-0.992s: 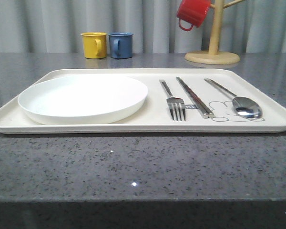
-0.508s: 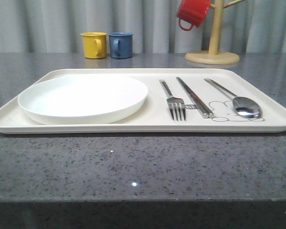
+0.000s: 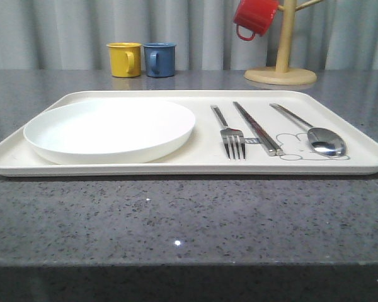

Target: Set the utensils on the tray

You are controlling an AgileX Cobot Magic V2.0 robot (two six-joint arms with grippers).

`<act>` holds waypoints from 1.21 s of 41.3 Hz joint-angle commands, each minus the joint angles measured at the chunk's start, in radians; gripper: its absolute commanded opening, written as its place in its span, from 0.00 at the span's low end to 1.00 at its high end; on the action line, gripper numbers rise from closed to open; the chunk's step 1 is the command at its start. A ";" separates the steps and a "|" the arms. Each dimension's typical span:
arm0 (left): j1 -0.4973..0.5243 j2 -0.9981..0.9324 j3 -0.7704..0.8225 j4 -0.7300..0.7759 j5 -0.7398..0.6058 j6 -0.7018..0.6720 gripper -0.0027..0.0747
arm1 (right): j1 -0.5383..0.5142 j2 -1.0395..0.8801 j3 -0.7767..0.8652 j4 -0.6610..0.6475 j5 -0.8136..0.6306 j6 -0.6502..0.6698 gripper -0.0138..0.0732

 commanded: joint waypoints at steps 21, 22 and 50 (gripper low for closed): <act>0.160 -0.184 0.061 0.039 -0.205 -0.006 0.01 | 0.001 -0.001 -0.023 0.001 -0.055 -0.008 0.08; 0.186 -0.211 0.088 0.048 -0.244 -0.006 0.01 | 0.001 -0.001 -0.023 0.001 -0.055 -0.008 0.08; 0.582 -0.629 0.808 -0.018 -0.890 -0.006 0.01 | 0.001 -0.001 -0.023 0.001 -0.055 -0.008 0.08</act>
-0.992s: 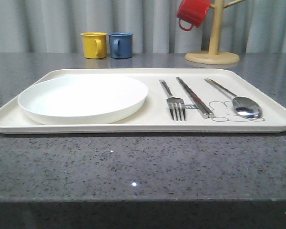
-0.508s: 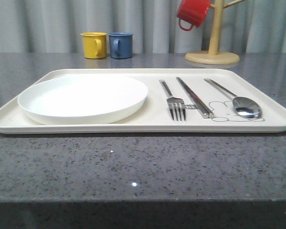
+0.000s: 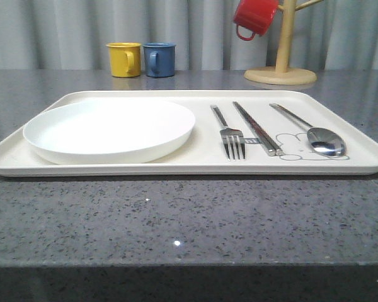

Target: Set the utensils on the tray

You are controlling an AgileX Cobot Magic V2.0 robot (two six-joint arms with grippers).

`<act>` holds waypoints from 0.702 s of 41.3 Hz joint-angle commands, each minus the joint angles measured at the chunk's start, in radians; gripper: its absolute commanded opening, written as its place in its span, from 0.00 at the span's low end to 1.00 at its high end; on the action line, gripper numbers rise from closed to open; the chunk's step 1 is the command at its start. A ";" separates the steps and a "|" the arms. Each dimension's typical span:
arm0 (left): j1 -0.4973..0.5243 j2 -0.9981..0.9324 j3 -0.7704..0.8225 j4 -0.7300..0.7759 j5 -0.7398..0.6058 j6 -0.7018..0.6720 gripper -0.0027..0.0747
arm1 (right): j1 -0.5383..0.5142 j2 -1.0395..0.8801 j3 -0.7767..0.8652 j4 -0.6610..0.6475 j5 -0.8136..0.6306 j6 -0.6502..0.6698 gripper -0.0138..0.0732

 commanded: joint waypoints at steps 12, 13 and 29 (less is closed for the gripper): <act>-0.068 -0.034 -0.002 -0.008 -0.095 -0.006 0.01 | 0.001 -0.001 -0.023 0.003 -0.054 -0.008 0.08; -0.068 -0.034 -0.002 -0.008 -0.095 -0.006 0.01 | 0.001 -0.001 -0.023 0.003 -0.054 -0.008 0.08; -0.075 -0.034 -0.002 -0.008 -0.110 -0.006 0.01 | 0.001 -0.001 -0.023 0.003 -0.054 -0.008 0.08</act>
